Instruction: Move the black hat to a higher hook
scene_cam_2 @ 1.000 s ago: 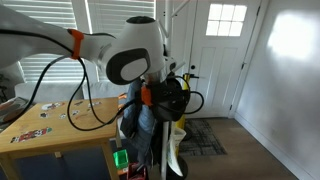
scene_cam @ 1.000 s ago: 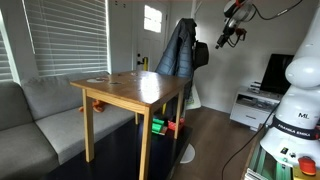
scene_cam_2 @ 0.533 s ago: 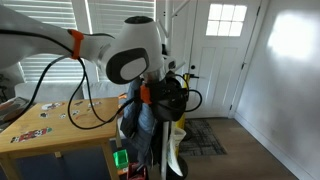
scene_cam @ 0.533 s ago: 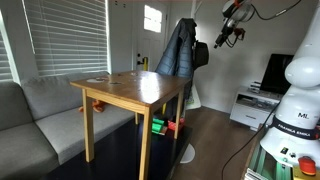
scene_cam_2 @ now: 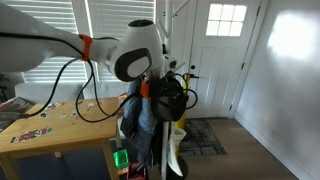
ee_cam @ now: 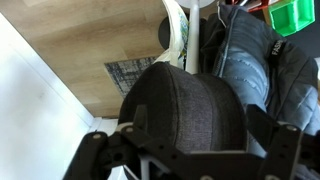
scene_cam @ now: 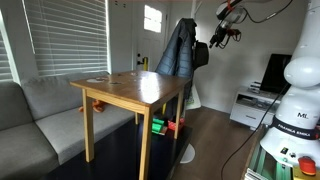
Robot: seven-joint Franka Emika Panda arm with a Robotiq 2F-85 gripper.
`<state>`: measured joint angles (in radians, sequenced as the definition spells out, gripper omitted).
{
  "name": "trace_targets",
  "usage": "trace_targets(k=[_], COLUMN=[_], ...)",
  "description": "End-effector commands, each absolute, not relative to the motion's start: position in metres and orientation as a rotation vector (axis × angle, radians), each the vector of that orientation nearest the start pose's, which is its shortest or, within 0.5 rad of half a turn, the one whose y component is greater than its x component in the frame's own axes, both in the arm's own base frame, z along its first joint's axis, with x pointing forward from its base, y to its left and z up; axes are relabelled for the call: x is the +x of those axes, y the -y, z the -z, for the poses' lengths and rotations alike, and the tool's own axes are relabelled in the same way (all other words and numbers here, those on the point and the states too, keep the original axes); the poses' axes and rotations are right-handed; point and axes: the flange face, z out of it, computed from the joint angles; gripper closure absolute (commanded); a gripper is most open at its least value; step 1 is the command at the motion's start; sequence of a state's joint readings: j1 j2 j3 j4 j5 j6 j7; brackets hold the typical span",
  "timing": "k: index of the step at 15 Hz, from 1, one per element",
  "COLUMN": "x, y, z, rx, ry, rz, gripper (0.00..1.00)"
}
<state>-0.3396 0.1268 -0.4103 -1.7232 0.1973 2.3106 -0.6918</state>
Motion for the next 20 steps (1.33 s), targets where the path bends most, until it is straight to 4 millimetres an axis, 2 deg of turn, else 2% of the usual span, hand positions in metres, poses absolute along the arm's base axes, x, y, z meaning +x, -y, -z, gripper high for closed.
trace_targets(k=[1,3,4,5,6,7,11,13,14,17,20], x=[0.495,0.502,0.506,0.510,0.513,0.517,0.529,0.535,0.537,0.541,0.540], y=[0.441,0.445,0.447,0.450,0.451,0.451,0.451,0.451,0.451,0.453,0.457], z=[-0.561,-0.559,-0.559,-0.559,-0.558,-0.557,-0.555,-0.554,-0.553,-0.551,-0.552], rx=[-3.223,-3.191,-3.180,-3.178,-3.173,-3.171,-3.162,-3.158,-3.157,-3.152,-3.148], ry=[-0.361,-0.395,-0.409,-0.421,-0.427,-0.432,-0.442,-0.439,-0.443,-0.457,-0.477], rz=[0.805,0.844,0.864,0.878,0.881,0.885,0.871,0.875,0.874,0.876,0.874], gripper=[0.00,0.00,0.04,0.22,0.29,0.31,0.61,0.72,0.74,0.98,1.00])
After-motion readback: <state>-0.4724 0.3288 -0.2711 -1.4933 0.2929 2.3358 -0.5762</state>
